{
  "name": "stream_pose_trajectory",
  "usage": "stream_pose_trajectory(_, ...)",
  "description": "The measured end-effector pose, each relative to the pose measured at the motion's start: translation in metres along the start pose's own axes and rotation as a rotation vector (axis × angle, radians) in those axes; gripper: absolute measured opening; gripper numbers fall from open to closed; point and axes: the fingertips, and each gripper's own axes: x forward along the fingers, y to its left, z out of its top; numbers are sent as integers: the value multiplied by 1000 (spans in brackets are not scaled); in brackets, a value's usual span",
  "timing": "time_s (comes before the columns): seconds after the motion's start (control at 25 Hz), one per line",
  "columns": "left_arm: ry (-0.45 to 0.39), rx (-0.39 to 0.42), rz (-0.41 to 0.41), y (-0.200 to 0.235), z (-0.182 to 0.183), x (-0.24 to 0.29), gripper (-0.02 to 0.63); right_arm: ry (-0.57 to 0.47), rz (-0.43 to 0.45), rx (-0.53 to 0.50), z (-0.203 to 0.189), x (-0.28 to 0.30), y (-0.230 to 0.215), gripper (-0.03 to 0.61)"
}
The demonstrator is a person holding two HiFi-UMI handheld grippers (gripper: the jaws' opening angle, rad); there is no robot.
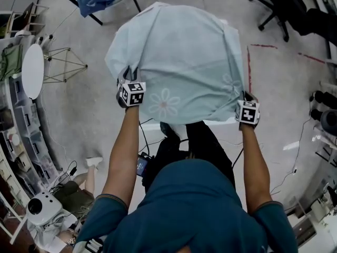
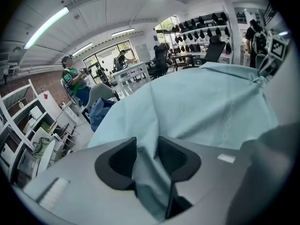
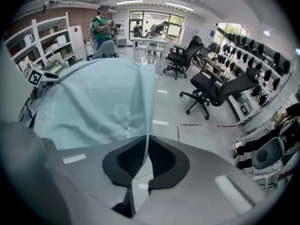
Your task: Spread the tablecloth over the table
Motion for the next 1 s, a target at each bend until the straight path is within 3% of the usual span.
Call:
stream_pose_trajectory(0.16,2,1,-3,-7,-6,-2,144,13,-79,-68,-1,2,-61,20)
stream_pose_trajectory(0.32,-7,13,-12,-14,-8,-4,161,62,-17,-149,-2,28,-76,21)
stream_pose_trajectory(0.4,-19,14,-8,-15,-8,-2,167,119,59,-92,-7,54,-80,26)
stream_pose_trajectory(0.48,-47,13,-5,-11,-9,-25,170,161,155,68,-21,53,-82,37)
stream_pose_trajectory(0.52,-68,4,-5,0,-11,-66,170,167,196,165,-33,19,-76,41)
stream_pose_trajectory(0.6,-113,-34,-1,47,-24,-209,196,159,239,334,-70,-131,-47,67)
stream_pose_trajectory(0.64,-128,-67,9,76,-31,-282,200,152,241,373,-87,-214,-32,89)
stream_pose_trajectory(0.68,-137,-115,24,103,-37,-334,144,152,234,376,-98,-276,-23,109)
stream_pose_trajectory(0.72,-139,-172,41,126,-42,-360,146,161,224,352,-103,-312,-19,127)
stream_pose_trajectory(0.8,-108,-251,47,154,-52,-358,160,213,208,262,-100,-329,-22,185)
stream_pose_trajectory(0.92,7,-308,-78,147,-69,-317,249,307,175,141,-98,-339,-24,199)
stream_pose_trajectory(1.0,48,-361,-144,132,-72,-274,291,325,102,74,-89,-325,-40,199)
